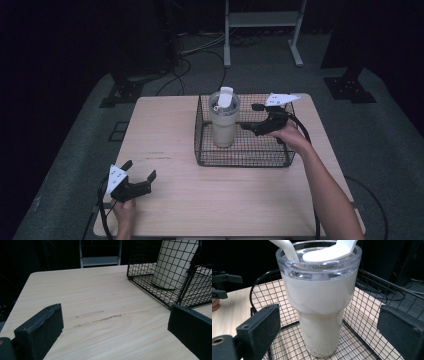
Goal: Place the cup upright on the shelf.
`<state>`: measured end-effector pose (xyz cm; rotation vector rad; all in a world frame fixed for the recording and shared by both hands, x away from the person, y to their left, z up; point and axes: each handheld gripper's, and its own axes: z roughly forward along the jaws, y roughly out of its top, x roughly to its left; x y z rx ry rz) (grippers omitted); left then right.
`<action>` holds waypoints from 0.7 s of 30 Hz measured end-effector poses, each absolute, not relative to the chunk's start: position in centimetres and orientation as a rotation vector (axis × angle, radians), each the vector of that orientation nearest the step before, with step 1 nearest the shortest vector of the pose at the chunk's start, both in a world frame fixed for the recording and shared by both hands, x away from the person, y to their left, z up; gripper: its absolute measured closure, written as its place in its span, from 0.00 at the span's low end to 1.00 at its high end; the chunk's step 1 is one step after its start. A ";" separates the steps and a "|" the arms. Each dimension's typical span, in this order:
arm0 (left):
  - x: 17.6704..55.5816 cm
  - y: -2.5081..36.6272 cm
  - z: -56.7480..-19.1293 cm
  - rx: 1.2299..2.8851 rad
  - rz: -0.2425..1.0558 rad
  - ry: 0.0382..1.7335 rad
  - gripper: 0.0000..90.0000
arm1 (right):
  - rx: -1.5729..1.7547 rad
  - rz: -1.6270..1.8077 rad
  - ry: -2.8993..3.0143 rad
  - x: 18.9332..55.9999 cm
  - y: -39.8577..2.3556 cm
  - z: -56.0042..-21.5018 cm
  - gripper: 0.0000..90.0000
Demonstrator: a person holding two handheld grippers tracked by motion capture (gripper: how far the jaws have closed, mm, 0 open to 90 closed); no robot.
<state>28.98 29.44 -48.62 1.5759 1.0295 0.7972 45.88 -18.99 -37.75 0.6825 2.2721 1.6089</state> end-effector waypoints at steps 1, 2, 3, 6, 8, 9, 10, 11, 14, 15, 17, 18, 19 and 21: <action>29.0 29.4 -48.6 1.575 0.797 1.029 0.00 | 0.684 1.612 2.271 45.8 -19.1 -37.6 0.05; 29.0 29.4 -48.6 1.575 0.797 1.029 0.00 | 0.684 1.612 2.271 45.8 -19.1 -37.6 0.05; 29.0 29.4 -48.6 1.575 0.797 1.029 0.00 | 0.685 1.612 2.275 45.6 -19.2 -37.4 0.05; 28.9 29.5 -48.6 1.576 0.796 1.028 0.00 | 0.688 1.610 2.277 45.3 -19.5 -37.1 0.05; 28.9 29.4 -48.6 1.576 0.796 1.028 0.00 | 0.687 1.607 2.275 45.2 -19.6 -36.9 0.05; 28.9 29.4 -48.6 1.577 0.795 1.028 0.00 | 0.698 1.603 2.272 45.0 -19.9 -36.7 0.05; 28.9 29.5 -48.6 1.576 0.796 1.028 0.00 | 0.701 1.601 2.272 44.9 -20.0 -36.6 0.05; 28.9 29.5 -48.6 1.577 0.796 1.028 0.00 | 0.707 1.605 2.268 44.8 -20.1 -36.4 0.05; 28.9 29.4 -48.6 1.578 0.796 1.029 0.00 | 0.709 1.603 2.267 44.4 -20.5 -36.1 0.05; 28.9 29.4 -48.6 1.578 0.796 1.029 0.00 | 0.711 1.601 2.271 44.3 -20.6 -36.1 0.05; 28.9 29.4 -48.6 1.578 0.796 1.029 0.00 | 0.716 1.593 2.278 44.1 -20.8 -36.0 0.05; 28.9 29.4 -48.6 1.578 0.797 1.029 0.00 | 0.718 1.589 2.280 44.1 -20.9 -36.0 0.05; 28.9 29.4 -48.6 1.578 0.797 1.029 0.00 | 0.718 1.589 2.280 44.1 -20.9 -36.0 0.05; 28.9 29.4 -48.6 1.579 0.798 1.030 0.00 | 0.721 1.588 2.272 43.7 -21.3 -35.7 0.05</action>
